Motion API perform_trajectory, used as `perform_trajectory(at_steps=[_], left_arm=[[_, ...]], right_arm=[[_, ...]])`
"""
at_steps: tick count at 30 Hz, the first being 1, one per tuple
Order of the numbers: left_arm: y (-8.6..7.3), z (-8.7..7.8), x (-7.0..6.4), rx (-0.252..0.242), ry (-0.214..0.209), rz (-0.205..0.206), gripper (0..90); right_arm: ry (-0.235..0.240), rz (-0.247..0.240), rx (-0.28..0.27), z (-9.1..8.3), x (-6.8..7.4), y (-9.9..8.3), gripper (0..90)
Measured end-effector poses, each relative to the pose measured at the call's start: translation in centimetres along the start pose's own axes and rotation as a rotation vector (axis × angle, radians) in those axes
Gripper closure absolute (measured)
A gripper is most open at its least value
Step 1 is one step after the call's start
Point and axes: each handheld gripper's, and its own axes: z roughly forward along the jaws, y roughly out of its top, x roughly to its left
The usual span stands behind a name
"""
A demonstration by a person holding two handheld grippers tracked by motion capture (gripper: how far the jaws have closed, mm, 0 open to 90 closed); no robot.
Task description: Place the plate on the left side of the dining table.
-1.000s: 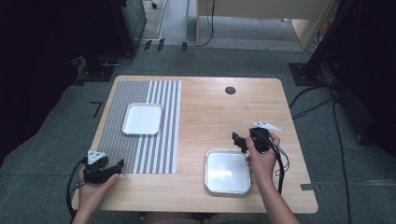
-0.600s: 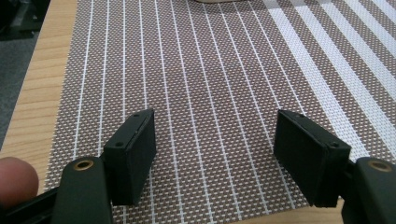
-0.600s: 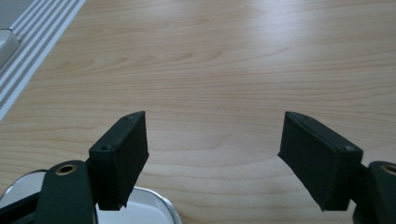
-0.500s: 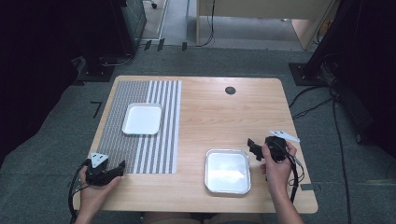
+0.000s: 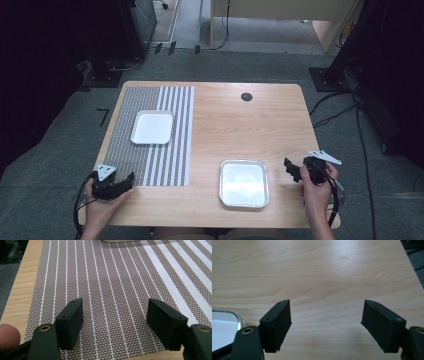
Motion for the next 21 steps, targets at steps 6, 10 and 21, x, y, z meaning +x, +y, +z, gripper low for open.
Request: perform_trajectory(at_steps=[6, 10, 21], left_arm=[[-0.1, 0.0, -0.1, -0.005, 0.004, -0.003, 29.9], [-0.1, 0.0, -0.1, -0.006, 0.005, -0.004, 29.9], [-0.1, 0.0, -0.1, -0.007, 0.005, -0.005, 29.9]], right_arm=[[-0.036, 0.016, 0.015, -0.6, -2.2, -1.7, 23.8], [-0.055, 0.024, 0.03, -1.1, -3.5, -2.6, 23.8], [-0.075, -0.03, 0.044, -2.6, -4.6, -4.1, 23.5]])
